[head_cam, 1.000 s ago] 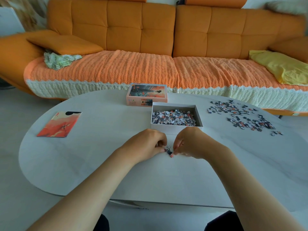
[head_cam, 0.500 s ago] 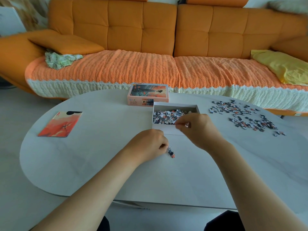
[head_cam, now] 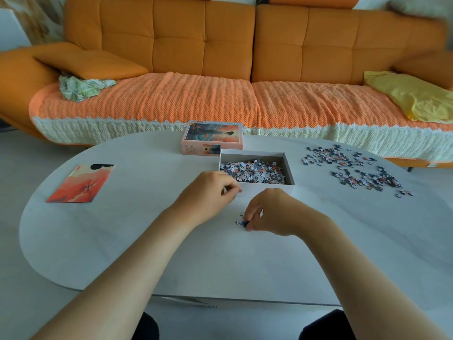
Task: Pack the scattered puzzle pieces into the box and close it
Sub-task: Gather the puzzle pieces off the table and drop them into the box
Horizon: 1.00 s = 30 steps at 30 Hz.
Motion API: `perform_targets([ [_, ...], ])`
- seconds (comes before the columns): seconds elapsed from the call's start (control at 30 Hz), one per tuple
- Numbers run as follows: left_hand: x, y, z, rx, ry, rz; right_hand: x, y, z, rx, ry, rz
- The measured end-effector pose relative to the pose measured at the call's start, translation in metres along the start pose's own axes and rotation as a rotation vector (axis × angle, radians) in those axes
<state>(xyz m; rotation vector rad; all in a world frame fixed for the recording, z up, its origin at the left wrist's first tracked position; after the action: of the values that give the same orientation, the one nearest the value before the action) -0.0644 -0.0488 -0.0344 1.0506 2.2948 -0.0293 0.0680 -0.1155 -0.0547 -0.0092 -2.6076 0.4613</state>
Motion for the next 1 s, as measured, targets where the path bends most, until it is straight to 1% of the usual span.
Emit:
perform_targets([
  [0.07, -0.002, 0.008, -0.011, -0.137, -0.02, -0.007, 0.0, -0.002, -0.002, -0.012, -0.013, 0.006],
  [0.13, -0.001, 0.018, -0.014, -0.225, 0.061, -0.04, 0.001, -0.002, -0.005, -0.045, -0.051, -0.001],
  [0.2, 0.002, 0.026, -0.01, -0.229, 0.22, -0.089, 0.001, -0.001, -0.007, -0.071, -0.067, -0.014],
  [0.23, 0.004, 0.029, -0.005, -0.21, 0.263, -0.091, -0.001, 0.0, -0.009, -0.084, -0.069, -0.022],
  [0.3, 0.007, 0.032, 0.002, -0.178, 0.236, -0.063, -0.004, 0.002, -0.014, -0.139, -0.049, -0.026],
  [0.37, 0.004, 0.031, 0.001, -0.203, 0.193, -0.009, -0.008, 0.002, -0.027, -0.283, -0.014, -0.05],
  [0.43, 0.001, 0.028, -0.004, -0.253, 0.203, 0.052, -0.011, 0.0, -0.044, -0.49, -0.013, -0.084],
  [0.5, -0.004, 0.024, -0.007, -0.269, 0.222, 0.117, -0.017, -0.003, -0.057, -0.659, -0.001, -0.069],
  [0.57, -0.006, 0.015, -0.004, -0.235, 0.213, 0.166, -0.025, -0.003, -0.062, -0.733, 0.08, -0.036],
  [0.67, -0.006, 0.001, 0.003, -0.167, 0.186, 0.184, -0.029, 0.004, -0.058, -0.712, 0.081, -0.039],
  [0.73, -0.003, -0.006, 0.011, -0.088, 0.179, 0.148, -0.023, 0.004, -0.056, -0.668, 0.061, -0.102],
  [0.8, 0.003, -0.009, 0.02, 0.053, 0.154, 0.066, -0.014, 0.003, -0.048, -0.538, 0.032, -0.155],
  [0.87, 0.007, -0.011, 0.029, 0.194, 0.149, 0.007, -0.011, 0.004, -0.036, -0.346, -0.024, -0.131],
  [0.93, 0.008, -0.013, 0.033, 0.252, 0.157, -0.008, -0.014, 0.005, -0.023, -0.186, -0.084, -0.056],
  [1.0, 0.007, -0.012, 0.033, 0.249, 0.145, -0.011, -0.017, 0.005, -0.017, -0.12, -0.088, -0.005],
])
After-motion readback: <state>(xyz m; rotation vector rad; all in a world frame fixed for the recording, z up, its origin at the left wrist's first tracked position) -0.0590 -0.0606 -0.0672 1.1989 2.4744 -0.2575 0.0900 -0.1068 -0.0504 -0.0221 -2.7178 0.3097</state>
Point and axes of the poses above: each hand's wrist, its own y-axis towards the middle knuckle, its own z-axis out of the palm, x = y × z, the point moved 6 cm from there along y, towards the middle knuckle, and after that the axes turned 6 degrees about x, right-handed, at the moved point
